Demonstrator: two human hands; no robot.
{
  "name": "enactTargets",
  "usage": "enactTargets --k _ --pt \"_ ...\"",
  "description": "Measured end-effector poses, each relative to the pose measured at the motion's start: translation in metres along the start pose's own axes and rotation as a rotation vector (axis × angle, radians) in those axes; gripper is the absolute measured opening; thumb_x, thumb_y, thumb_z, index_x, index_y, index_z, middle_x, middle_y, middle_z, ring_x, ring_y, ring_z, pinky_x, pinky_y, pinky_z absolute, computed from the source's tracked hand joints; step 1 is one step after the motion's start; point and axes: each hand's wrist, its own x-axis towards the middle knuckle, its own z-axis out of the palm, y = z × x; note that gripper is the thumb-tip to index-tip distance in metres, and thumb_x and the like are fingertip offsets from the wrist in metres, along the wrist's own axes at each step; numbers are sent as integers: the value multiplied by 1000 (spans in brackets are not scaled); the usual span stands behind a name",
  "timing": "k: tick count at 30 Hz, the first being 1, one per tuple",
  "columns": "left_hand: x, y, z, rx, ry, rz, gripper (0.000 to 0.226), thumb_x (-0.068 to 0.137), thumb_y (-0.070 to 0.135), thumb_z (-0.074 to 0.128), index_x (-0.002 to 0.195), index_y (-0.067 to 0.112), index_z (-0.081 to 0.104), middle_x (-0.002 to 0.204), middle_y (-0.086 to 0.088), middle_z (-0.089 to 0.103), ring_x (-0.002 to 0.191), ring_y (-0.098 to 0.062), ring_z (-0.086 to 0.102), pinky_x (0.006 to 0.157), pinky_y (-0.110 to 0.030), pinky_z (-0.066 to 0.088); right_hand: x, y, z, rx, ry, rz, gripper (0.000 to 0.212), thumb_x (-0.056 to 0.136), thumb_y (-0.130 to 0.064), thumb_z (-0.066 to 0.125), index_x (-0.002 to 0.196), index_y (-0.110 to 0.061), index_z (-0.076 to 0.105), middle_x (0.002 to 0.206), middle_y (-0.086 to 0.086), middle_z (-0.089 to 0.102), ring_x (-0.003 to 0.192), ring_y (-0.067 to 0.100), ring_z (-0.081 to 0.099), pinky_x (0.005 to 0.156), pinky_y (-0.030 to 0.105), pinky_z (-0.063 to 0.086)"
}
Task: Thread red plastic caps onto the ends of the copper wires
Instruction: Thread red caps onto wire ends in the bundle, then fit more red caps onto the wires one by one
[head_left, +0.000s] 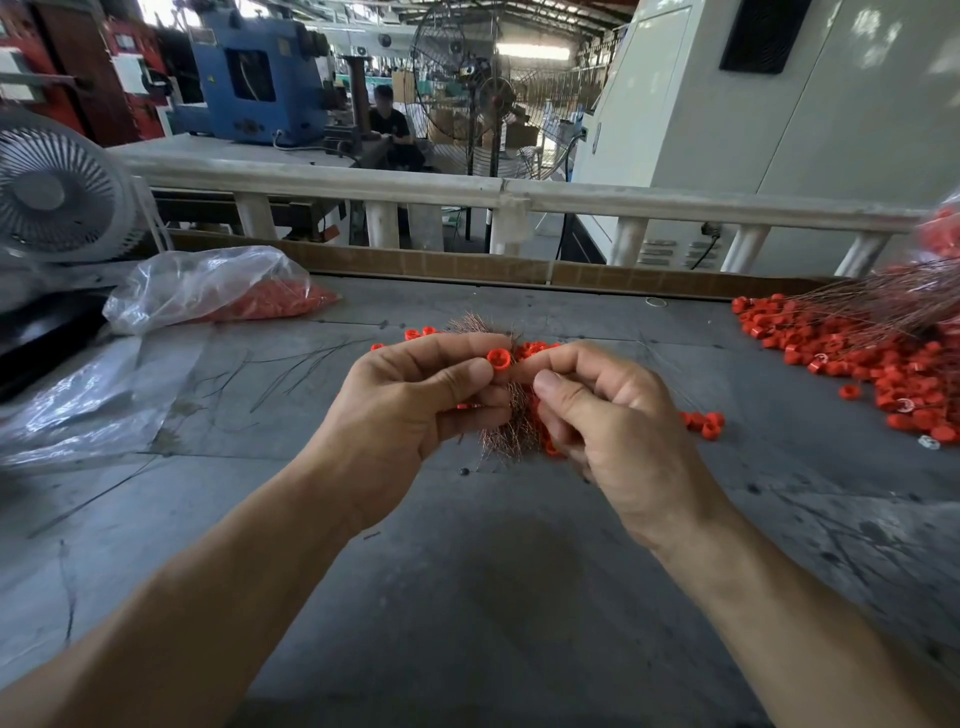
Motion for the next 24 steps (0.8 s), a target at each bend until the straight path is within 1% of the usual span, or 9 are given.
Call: enactTargets --k 2,6,9,11,12,14,17,20,24 --pt "0 1 0 -10 -1 -4 24 79 6 67 101 4 76 93 -17 74 74 -18 71 68 -29 61 -1 0 0 23 -25 31 22 103 -4 50 100 -11 71 59 1 53 46 3 43 42 11 33" --pt "-2 3 0 1 -26 -14 28 82 9 67 109 1 69 105 -21 75 74 -18 73 62 -26 60 -1 2 0 15 -89 68 23 103 -8 51 103 -20 70 69 6 68 50 15 54 39 23 36" --pt "-3 4 1 -19 -56 -37 30 83 11 66 110 -1 67 109 -25 73 80 -21 75 66 -27 61 0 4 -2 6 -151 100 13 103 -14 57 107 -17 69 79 10 75 57 23 64 41 28 42" --pt "-3 4 0 -27 -53 -41 28 84 10 66 109 -2 67 107 -26 73 84 -24 76 71 -29 62 2 4 -6 -61 -169 112 10 101 -18 61 105 -19 70 86 7 77 67 24 71 46 31 46" --pt "-3 4 0 -28 -45 -39 28 84 10 66 108 -3 67 105 -25 74 85 -25 76 72 -29 62 5 5 -10 -144 -132 101 9 100 -19 62 103 -22 70 86 2 78 70 21 73 48 31 47" --pt "-2 4 -1 -20 -25 -36 28 83 10 68 108 -2 68 103 -24 74 87 -27 76 74 -30 62 13 9 -25 -426 38 52 8 96 -22 67 93 -27 72 82 -8 77 69 12 73 54 29 49" --pt "-2 4 -2 -20 -4 -42 32 81 11 70 110 -4 67 104 -25 74 90 -29 76 76 -31 63 23 14 -59 -761 279 96 12 86 -27 73 76 -32 72 69 -9 72 68 15 70 65 31 54" --pt "-2 3 -2 -12 4 -45 34 82 10 69 112 -6 66 104 -25 74 90 -30 75 74 -31 62 26 21 -79 -852 258 248 16 82 -30 77 68 -36 73 58 -9 68 62 18 67 63 33 53" --pt "-3 2 0 -2 11 -52 30 81 10 70 108 -3 68 101 -24 75 88 -29 76 73 -31 63 26 32 -75 -894 215 296 16 80 -32 83 68 -33 72 68 -12 70 69 11 66 66 32 54"
